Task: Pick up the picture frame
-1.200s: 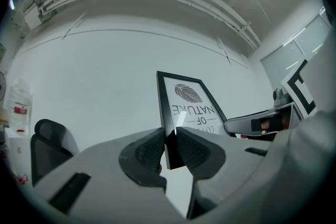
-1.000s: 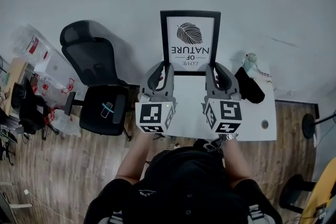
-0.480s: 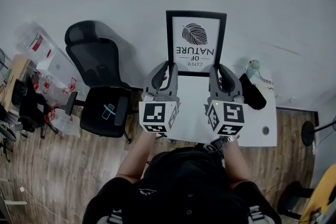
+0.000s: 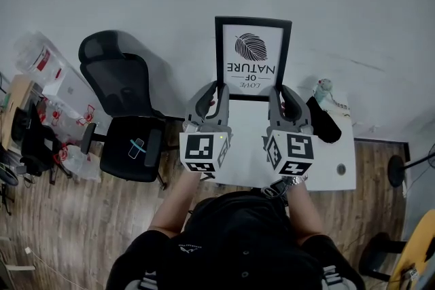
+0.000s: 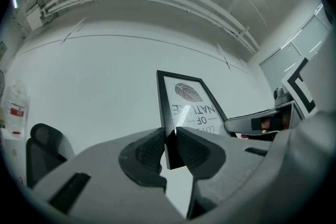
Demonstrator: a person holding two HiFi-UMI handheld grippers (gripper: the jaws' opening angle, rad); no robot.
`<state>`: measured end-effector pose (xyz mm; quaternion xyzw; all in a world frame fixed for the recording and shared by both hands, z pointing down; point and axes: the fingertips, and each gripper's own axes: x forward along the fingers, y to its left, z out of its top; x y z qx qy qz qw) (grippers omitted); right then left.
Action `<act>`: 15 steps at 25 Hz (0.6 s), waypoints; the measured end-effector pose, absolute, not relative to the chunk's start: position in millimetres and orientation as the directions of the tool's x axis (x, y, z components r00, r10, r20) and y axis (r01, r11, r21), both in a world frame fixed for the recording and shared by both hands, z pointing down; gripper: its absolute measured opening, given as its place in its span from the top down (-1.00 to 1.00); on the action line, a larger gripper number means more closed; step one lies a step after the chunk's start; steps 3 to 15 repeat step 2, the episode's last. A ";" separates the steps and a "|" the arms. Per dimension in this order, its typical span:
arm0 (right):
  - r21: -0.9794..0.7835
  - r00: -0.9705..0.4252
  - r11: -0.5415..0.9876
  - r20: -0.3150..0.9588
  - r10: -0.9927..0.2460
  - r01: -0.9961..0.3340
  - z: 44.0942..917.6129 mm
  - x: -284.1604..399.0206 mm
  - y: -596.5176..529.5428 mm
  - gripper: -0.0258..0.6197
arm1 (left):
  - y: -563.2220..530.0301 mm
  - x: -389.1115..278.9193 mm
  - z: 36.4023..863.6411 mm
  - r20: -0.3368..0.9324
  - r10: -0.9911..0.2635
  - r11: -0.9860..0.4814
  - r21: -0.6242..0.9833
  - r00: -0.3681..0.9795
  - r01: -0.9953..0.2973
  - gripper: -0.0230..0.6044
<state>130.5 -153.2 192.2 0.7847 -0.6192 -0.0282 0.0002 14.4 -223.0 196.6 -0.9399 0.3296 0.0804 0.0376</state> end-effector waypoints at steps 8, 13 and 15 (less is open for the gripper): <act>0.035 0.236 -0.237 -0.042 -0.971 -0.971 193.2 131.8 -155.2 0.71 | -225.1 15.7 197.0 -0.177 -0.612 -0.781 -0.019 0.771 -0.625 0.69; 0.035 0.236 -0.237 -0.042 -0.971 -0.971 193.2 131.8 -155.2 0.71 | -225.1 15.7 197.0 -0.177 -0.612 -0.781 -0.019 0.771 -0.625 0.69; 0.035 0.236 -0.237 -0.042 -0.971 -0.971 193.2 131.8 -155.2 0.71 | -225.1 15.7 197.0 -0.177 -0.612 -0.781 -0.019 0.771 -0.625 0.69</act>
